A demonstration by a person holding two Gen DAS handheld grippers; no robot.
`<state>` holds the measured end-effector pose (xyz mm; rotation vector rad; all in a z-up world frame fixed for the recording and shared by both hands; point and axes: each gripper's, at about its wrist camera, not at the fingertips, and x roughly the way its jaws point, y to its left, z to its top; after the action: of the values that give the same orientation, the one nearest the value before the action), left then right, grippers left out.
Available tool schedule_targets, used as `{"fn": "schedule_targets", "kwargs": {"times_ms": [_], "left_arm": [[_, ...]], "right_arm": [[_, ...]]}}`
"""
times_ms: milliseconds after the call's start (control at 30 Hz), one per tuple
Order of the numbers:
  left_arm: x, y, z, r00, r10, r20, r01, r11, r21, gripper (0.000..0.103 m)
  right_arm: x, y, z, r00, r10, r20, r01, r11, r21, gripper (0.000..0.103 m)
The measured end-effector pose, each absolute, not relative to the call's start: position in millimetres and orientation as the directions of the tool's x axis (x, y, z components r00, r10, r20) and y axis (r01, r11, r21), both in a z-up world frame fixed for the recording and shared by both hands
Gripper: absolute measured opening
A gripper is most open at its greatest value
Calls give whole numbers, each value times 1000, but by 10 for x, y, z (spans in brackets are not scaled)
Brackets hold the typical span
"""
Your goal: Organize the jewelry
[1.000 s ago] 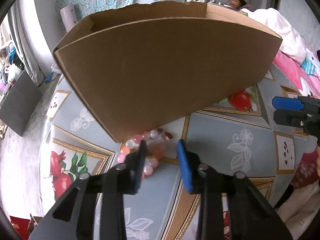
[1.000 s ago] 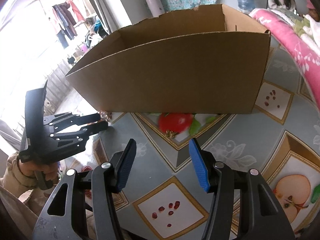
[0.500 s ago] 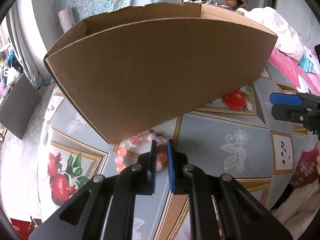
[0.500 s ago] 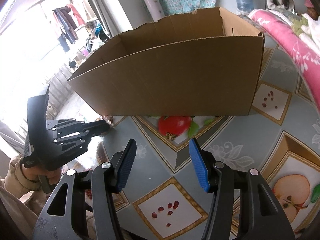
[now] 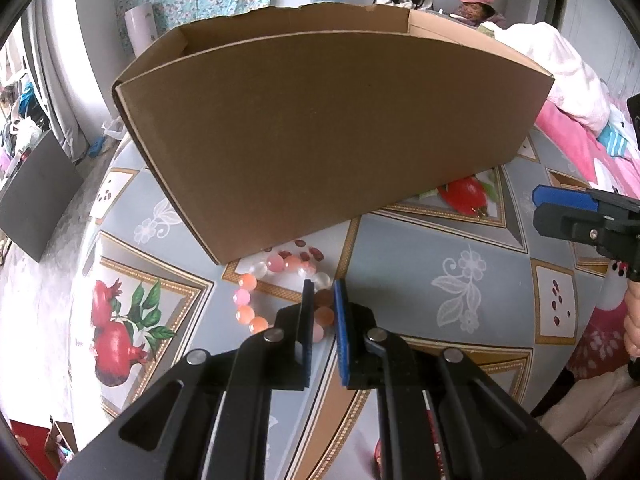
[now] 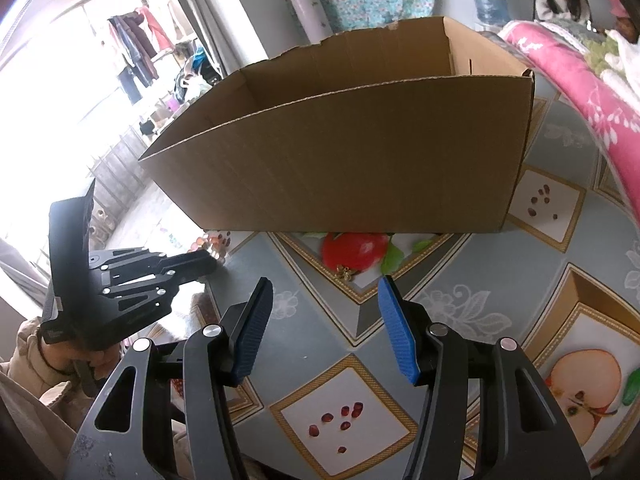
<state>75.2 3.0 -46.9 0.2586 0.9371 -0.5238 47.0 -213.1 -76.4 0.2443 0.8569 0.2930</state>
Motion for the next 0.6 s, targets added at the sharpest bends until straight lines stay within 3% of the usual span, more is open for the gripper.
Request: {"fn": "schedule_targets", "kwargs": {"times_ms": [600], "left_arm": [[741,45,-467,482,-313,-818,535,845,-8,9]], "right_arm": [[472,-2132,-767,619,349,-704,-155,932,326,53]]}}
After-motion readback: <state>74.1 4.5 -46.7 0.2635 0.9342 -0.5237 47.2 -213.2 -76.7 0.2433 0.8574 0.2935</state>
